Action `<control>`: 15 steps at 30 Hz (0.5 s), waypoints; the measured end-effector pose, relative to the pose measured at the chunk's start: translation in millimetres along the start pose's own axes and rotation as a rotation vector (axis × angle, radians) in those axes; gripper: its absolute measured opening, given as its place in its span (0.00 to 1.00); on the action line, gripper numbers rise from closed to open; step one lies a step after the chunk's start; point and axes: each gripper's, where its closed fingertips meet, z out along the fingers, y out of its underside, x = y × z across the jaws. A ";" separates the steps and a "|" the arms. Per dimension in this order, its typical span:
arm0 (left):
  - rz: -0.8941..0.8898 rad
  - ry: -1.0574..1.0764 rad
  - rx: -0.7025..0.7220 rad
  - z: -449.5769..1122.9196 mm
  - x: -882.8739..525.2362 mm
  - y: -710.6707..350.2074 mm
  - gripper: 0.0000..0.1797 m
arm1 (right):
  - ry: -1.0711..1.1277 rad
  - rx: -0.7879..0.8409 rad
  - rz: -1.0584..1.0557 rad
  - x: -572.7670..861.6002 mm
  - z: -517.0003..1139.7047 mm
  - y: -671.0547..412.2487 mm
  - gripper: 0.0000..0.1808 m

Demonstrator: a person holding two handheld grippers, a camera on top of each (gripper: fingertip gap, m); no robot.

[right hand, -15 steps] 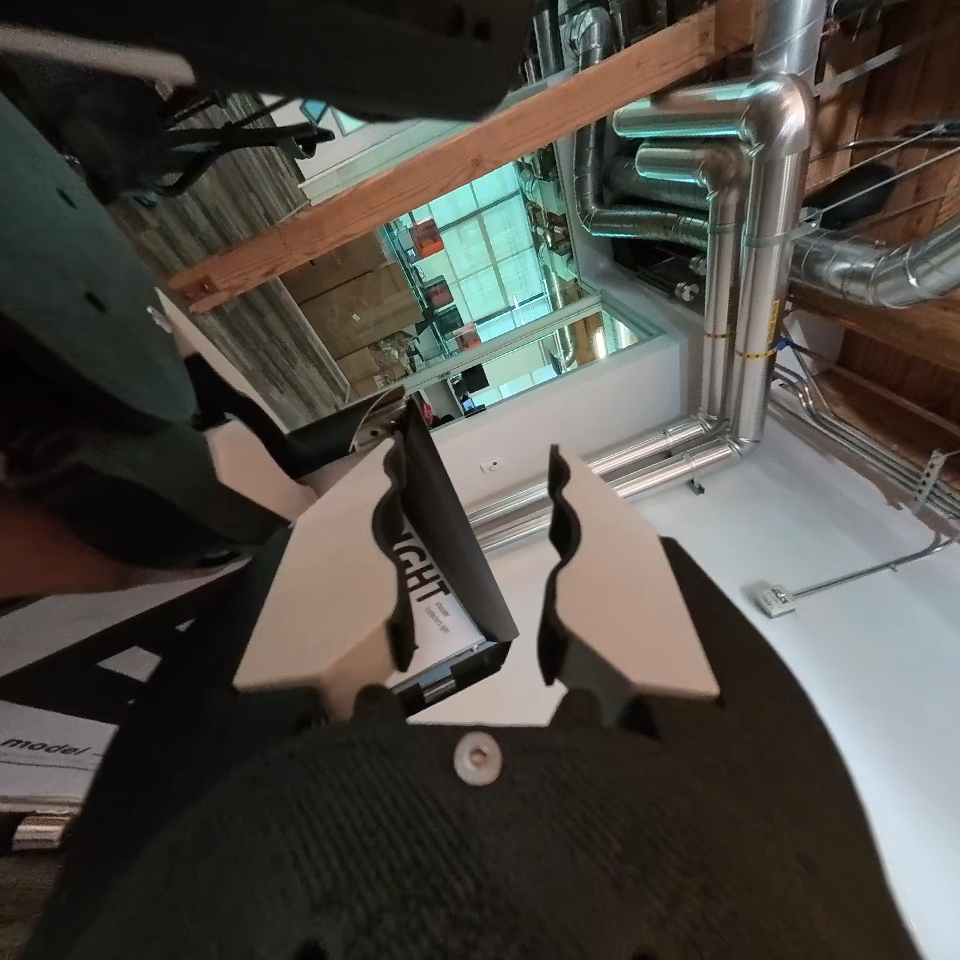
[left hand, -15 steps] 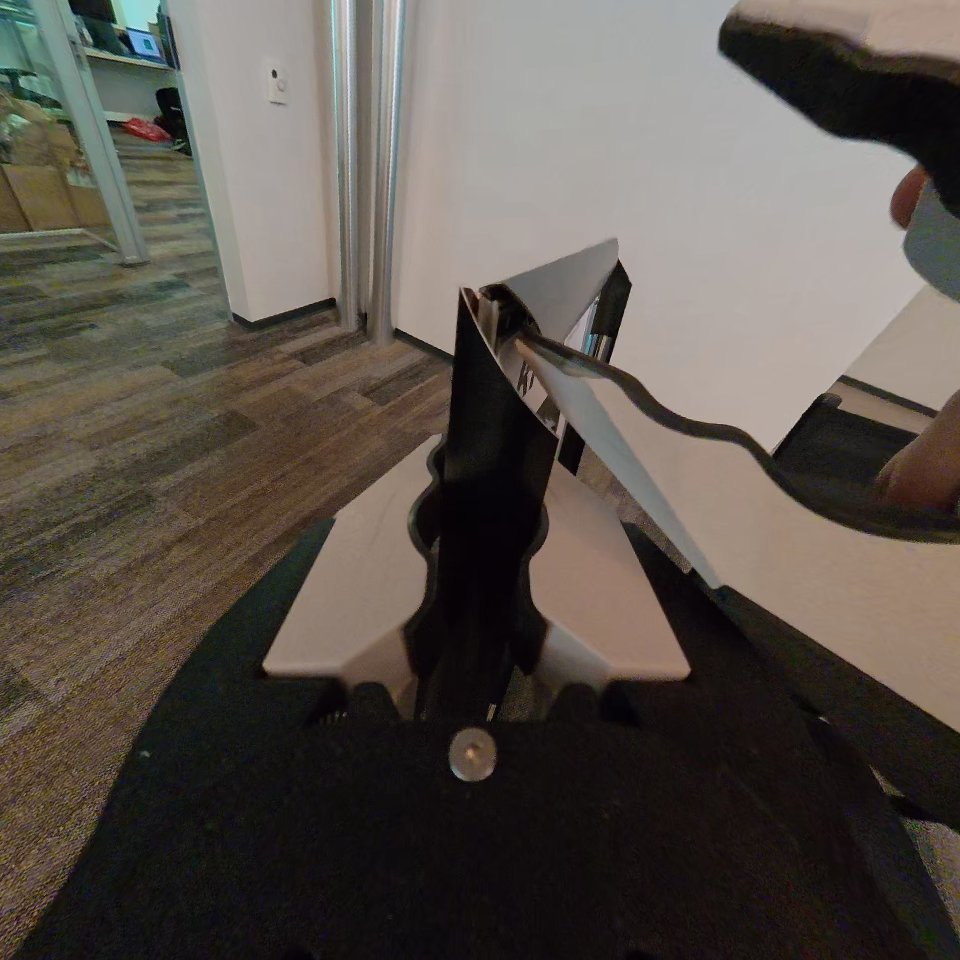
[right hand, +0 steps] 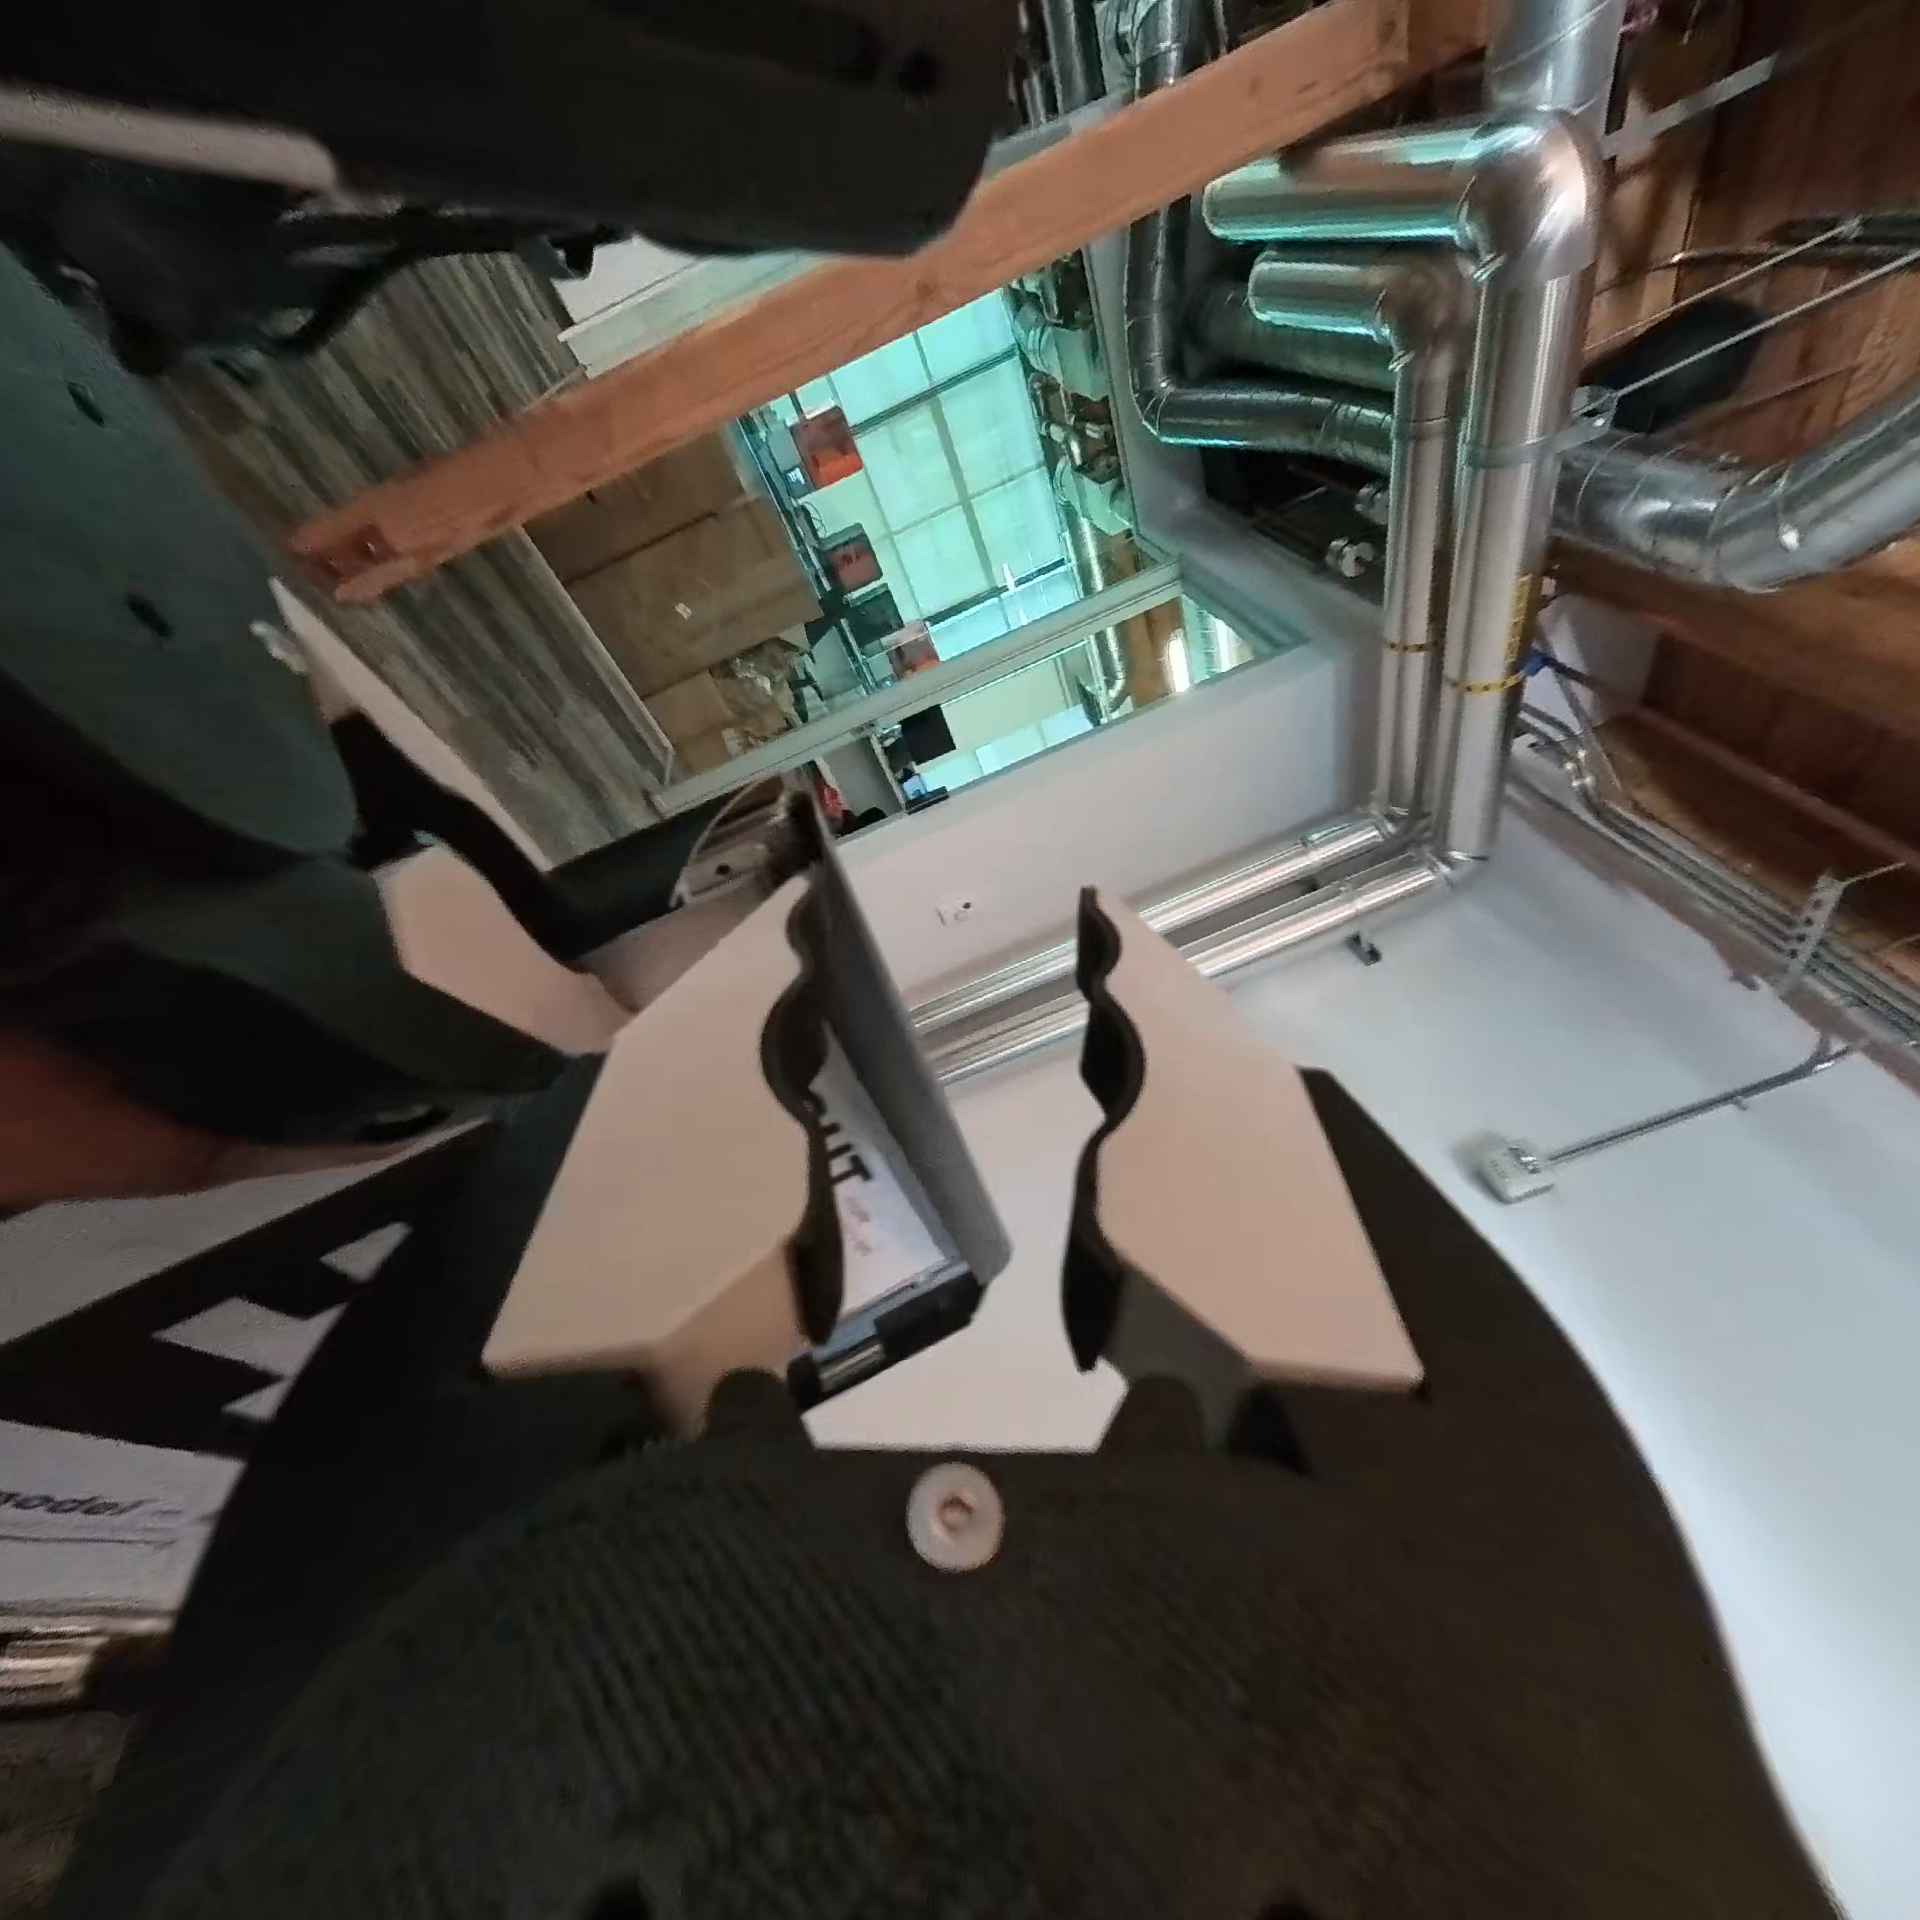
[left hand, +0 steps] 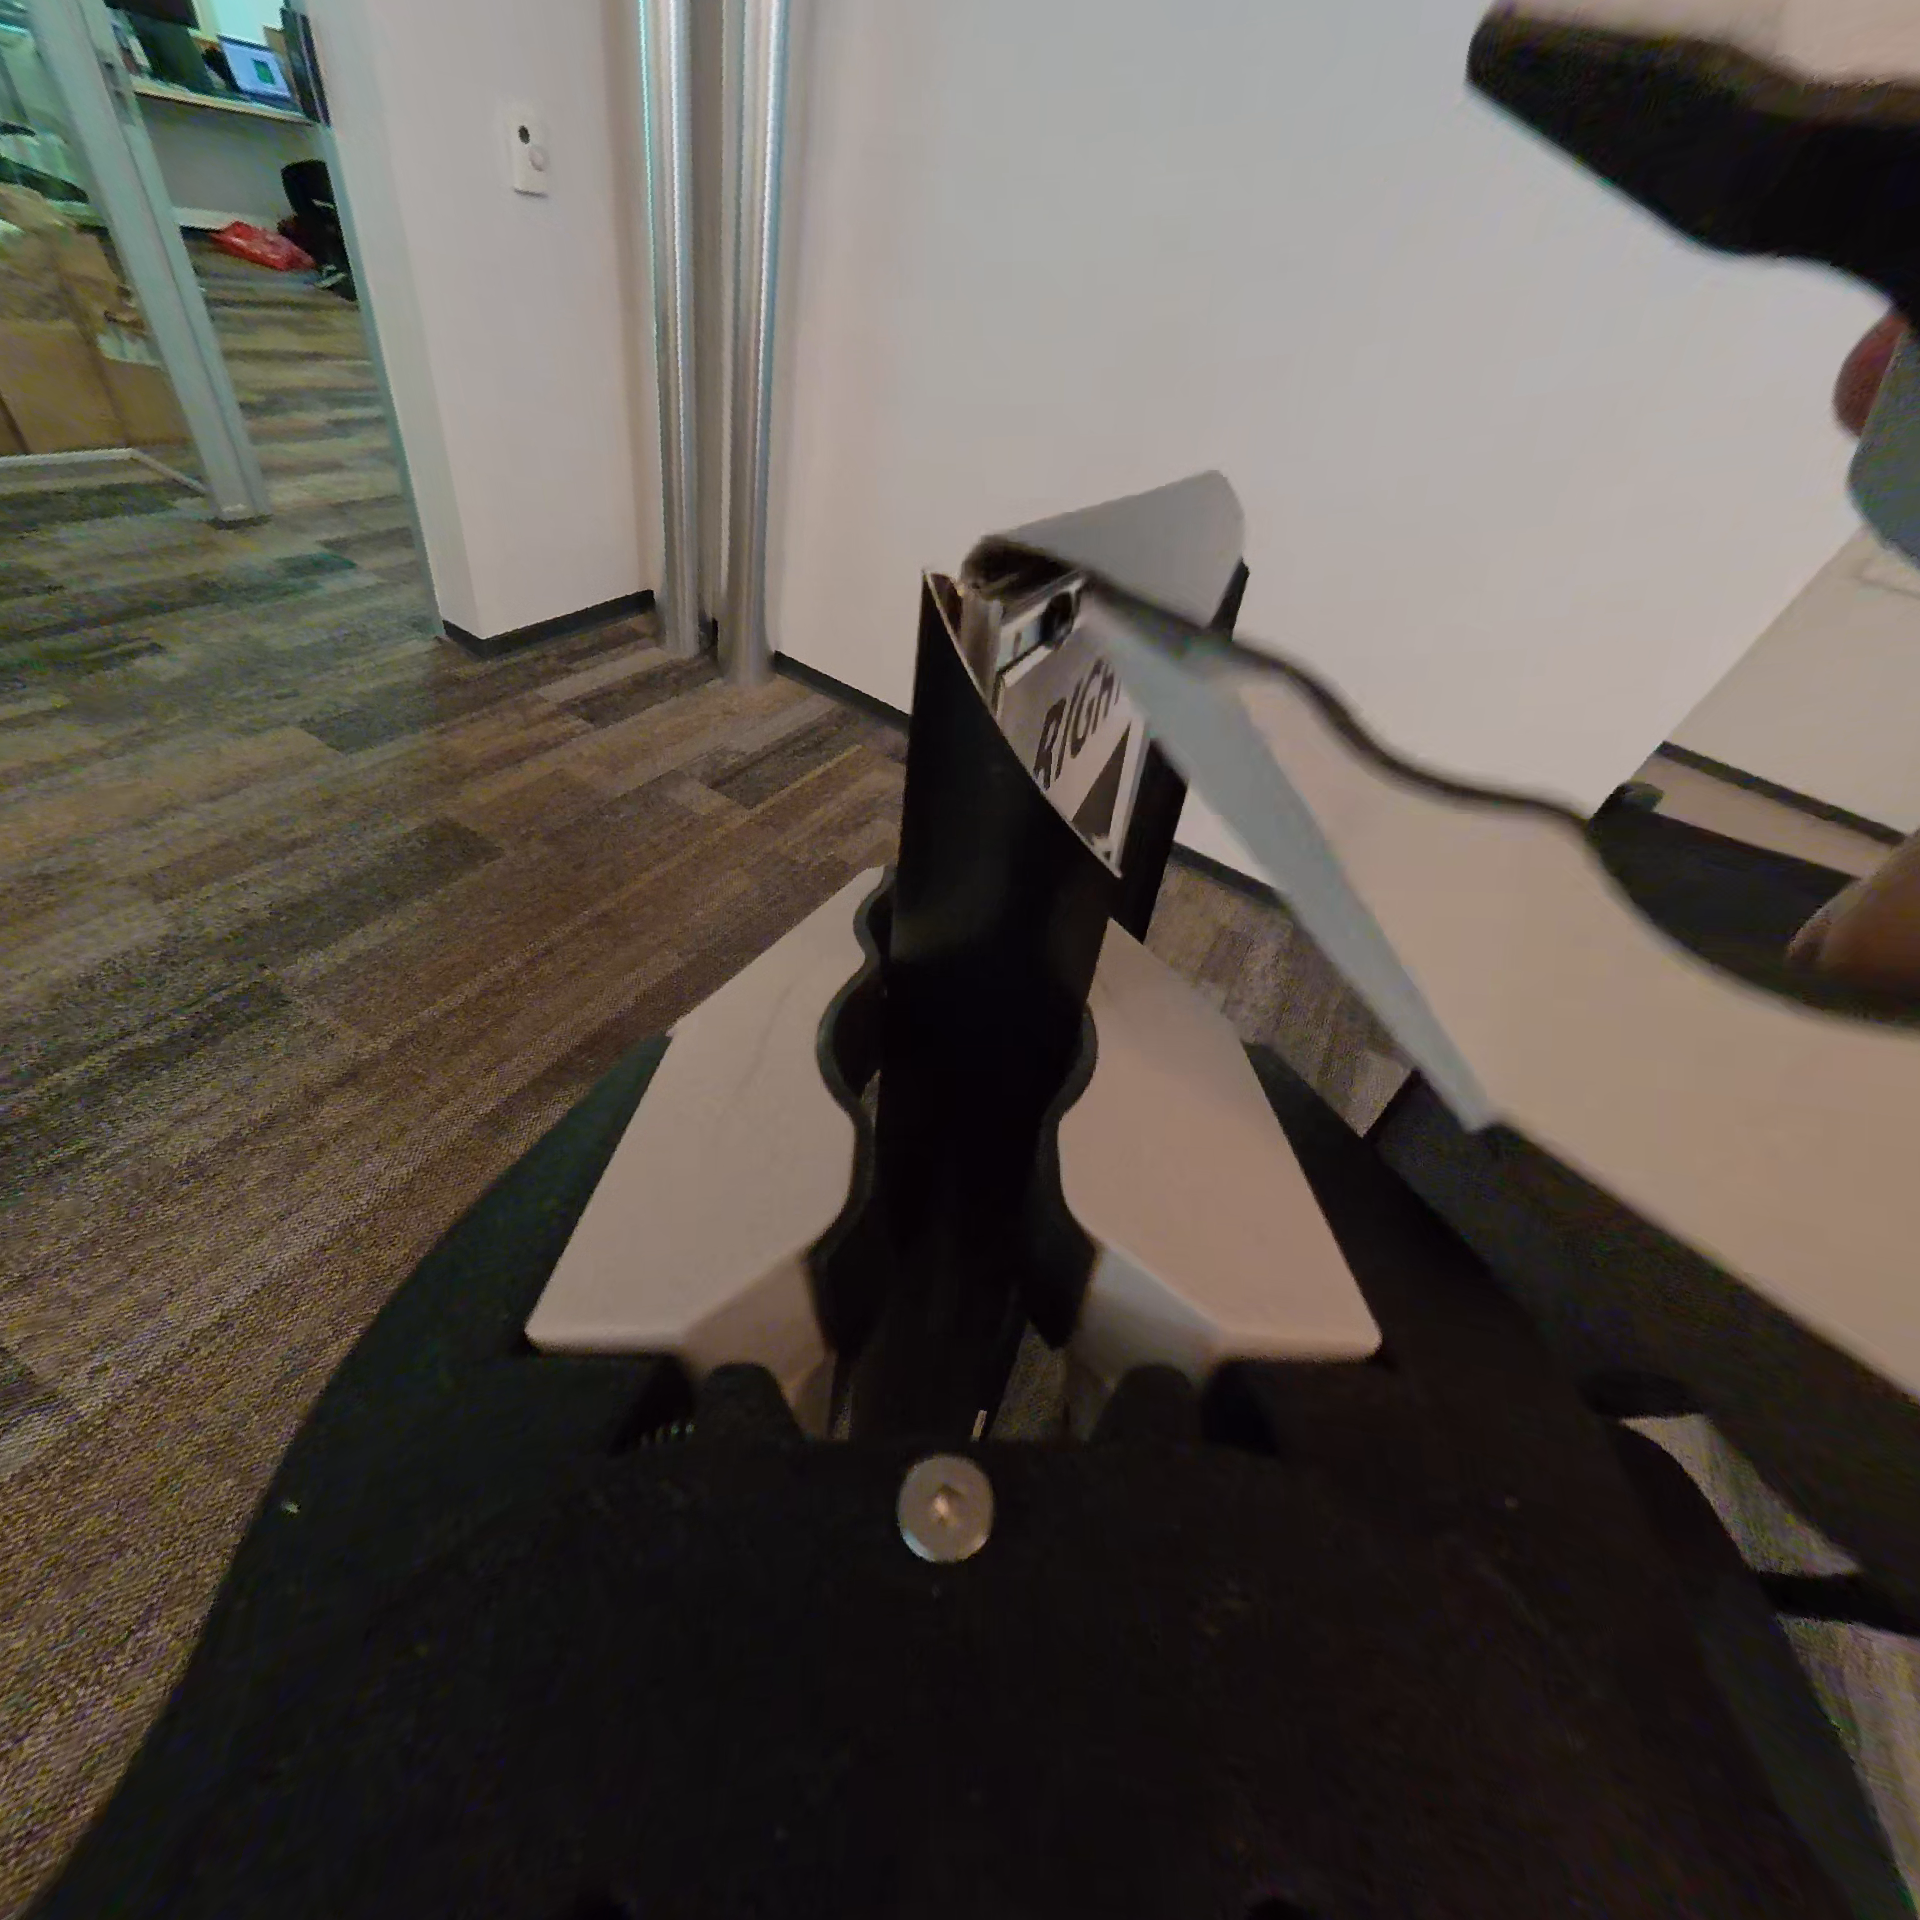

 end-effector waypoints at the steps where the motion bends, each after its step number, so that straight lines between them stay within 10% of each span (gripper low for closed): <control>1: 0.008 -0.006 0.001 0.1 0.8 0.0 0.10 | 0.002 0.001 -0.011 3.4 0.9 0.3 0.25; 15: -0.041 0.019 0.003 -10.7 -22.0 0.0 0.09 | -0.187 0.070 0.266 -12.5 -39.9 -2.3 0.16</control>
